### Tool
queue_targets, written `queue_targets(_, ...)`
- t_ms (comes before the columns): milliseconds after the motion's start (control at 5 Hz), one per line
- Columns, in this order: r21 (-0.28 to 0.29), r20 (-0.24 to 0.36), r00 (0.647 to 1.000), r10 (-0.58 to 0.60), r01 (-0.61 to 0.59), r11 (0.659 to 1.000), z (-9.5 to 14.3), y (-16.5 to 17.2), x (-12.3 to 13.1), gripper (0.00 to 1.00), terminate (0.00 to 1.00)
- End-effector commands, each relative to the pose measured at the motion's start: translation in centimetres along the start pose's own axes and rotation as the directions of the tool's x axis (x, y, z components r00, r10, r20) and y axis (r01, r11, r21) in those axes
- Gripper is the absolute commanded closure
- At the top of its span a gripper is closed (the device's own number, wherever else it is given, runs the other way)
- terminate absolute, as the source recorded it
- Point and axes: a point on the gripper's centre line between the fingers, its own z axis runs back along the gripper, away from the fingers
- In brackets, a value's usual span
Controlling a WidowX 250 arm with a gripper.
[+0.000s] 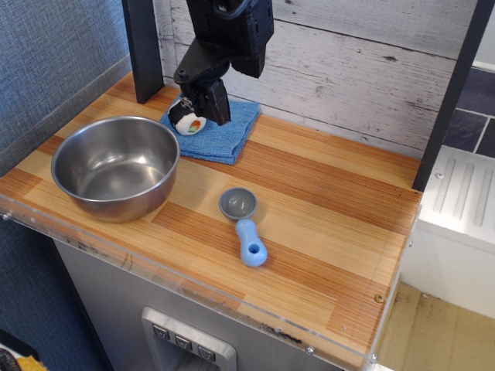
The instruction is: Place the spoon on the top-right corner of the counter.
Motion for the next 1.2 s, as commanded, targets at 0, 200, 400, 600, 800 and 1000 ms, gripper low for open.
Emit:
queue_targets(0, 0.0, 0.0, 1.0, 0.0, 0.0, 1.0, 0.0, 0.0, 0.0, 0.0, 0.0)
queue_targets(200, 0.005, -0.004, 0.965, -0.26, 0.26, 0.965, -0.3, 1.9, 0.0, 0.0, 0.0)
queue_targets(400, -0.022, 0.025, 0.89, -0.456, 0.456, 0.89, -0.5, 2.4, 1.1, 0.0, 0.0)
queue_targets(600, -0.022, 0.067, 0.798, -0.599, 0.602, 0.799, -0.9, 1.0, 2.2, 0.0, 0.0)
queue_targets(800, -0.036, 0.13, 0.747, -0.652, 0.661, 0.749, -2.0, -1.2, 3.8, 0.0, 0.0)
queue_targets(1000, -0.055, 0.18, 0.687, -0.704, 0.722, 0.69, -2.6, -3.3, 5.0, 0.0, 0.0)
